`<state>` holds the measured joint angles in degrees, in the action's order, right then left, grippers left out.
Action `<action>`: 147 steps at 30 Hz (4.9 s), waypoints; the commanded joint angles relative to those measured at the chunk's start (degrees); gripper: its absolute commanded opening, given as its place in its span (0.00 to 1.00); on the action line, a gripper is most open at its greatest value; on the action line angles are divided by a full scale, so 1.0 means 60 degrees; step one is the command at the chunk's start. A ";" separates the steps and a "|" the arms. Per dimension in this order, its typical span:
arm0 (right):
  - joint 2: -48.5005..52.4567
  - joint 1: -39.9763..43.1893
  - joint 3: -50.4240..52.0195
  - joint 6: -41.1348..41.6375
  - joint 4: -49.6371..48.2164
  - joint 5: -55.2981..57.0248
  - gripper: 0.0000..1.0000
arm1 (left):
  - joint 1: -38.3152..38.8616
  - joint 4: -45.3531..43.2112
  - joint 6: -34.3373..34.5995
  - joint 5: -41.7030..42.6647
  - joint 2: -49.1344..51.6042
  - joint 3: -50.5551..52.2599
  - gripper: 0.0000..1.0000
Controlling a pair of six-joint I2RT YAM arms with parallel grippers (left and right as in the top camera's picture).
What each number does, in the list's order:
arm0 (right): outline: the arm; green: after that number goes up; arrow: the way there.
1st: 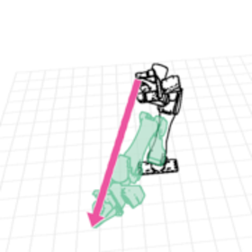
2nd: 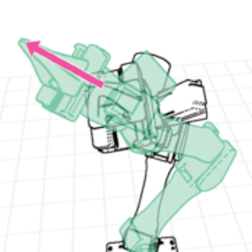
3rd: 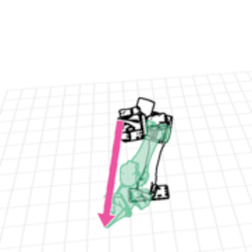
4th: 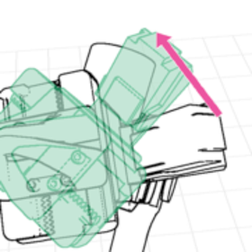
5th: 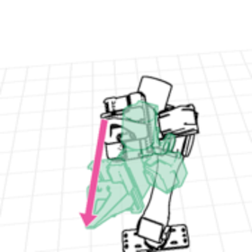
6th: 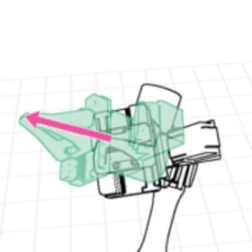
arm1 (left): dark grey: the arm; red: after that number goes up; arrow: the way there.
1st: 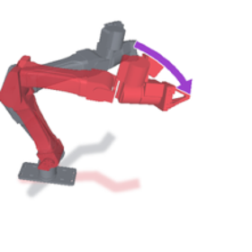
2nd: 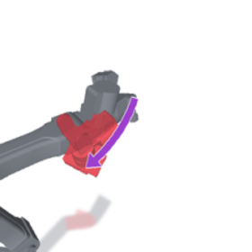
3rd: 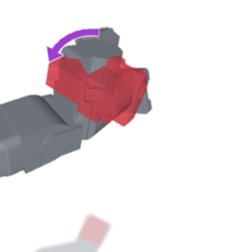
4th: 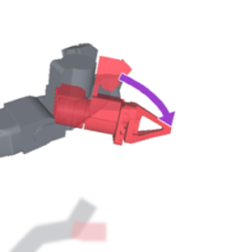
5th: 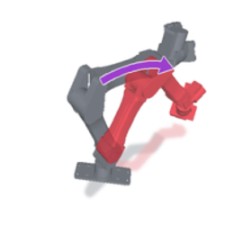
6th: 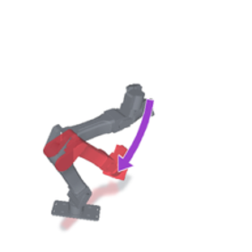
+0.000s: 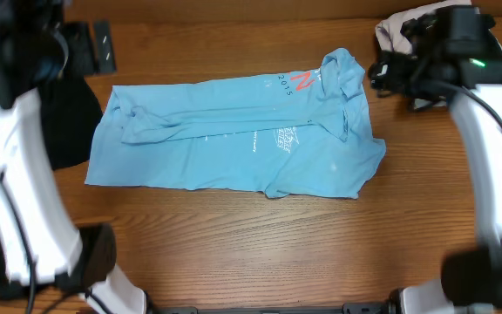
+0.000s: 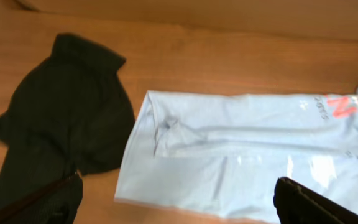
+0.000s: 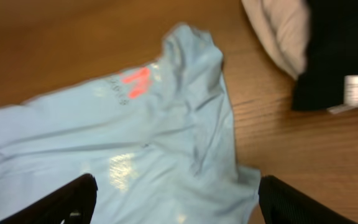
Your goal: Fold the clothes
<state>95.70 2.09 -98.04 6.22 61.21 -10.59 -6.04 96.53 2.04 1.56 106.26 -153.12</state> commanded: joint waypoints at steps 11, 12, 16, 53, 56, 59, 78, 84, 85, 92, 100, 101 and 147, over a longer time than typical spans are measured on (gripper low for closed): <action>-0.3472 -0.0860 0.0572 0.0962 0.3187 0.0270 0.86 | -0.0033 0.0033 0.1574 -0.0532 -0.4583 0.4841 1.00; -0.3625 -0.1005 0.0812 0.1169 0.3184 0.0441 0.86 | -0.0033 -0.0033 0.1927 -0.0911 -0.4932 0.5697 1.00; -0.4120 -0.1683 0.2127 0.1953 0.2823 0.0907 0.94 | -0.0044 -0.1315 0.2539 -0.1628 -0.6098 0.9020 1.00; -0.3034 -0.2098 0.4597 0.1902 0.0543 -0.0062 0.86 | -0.2433 -0.8805 -0.0066 -0.0495 -0.1042 1.5387 0.98; -0.3034 -0.2098 0.4597 0.1902 0.0521 -0.0066 0.86 | -0.2390 -0.9209 -0.0240 -0.0495 -0.1038 1.5387 0.95; -0.3034 -0.2098 0.4597 0.1902 0.0539 -0.0011 0.85 | -0.2361 -0.9566 -0.0087 -0.0503 -0.1038 1.5387 0.90; -0.3034 -0.2098 0.4597 0.1902 0.0605 0.0004 0.84 | -0.2371 -1.0801 0.2561 -0.0576 -0.1031 1.6298 0.68; -0.3034 -0.2098 0.4597 0.1902 0.0674 0.0004 0.84 | -0.2371 -1.1213 0.2561 -0.0579 -0.1031 1.6586 0.63; -0.3034 -0.2098 0.4597 0.1902 0.0699 0.0004 0.84 | -0.2371 -1.1282 0.2561 -0.0576 -0.1027 1.6670 0.63; -0.3034 -0.2098 0.4597 0.1902 0.0743 0.0004 0.84 | -0.2371 -1.1894 0.2557 -0.0579 -0.1027 1.7150 0.58; -0.3034 -0.2098 0.4597 0.1905 0.0903 0.0000 0.83 | -0.2371 -1.1806 0.2550 -0.0539 -0.1020 1.7198 0.04; -0.3034 -0.2098 0.4597 0.1905 0.0925 0.0000 0.83 | -0.2371 -1.1675 0.2539 -0.0495 -0.1024 1.7169 0.04; -0.0335 -0.2229 0.7548 0.3756 -0.2087 0.1333 0.04 | -0.2382 -0.5268 0.1118 -0.0364 -0.1049 1.0856 0.04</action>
<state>94.78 -12.58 -50.11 28.12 45.69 -4.03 -20.62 64.34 10.07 0.03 100.42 -84.90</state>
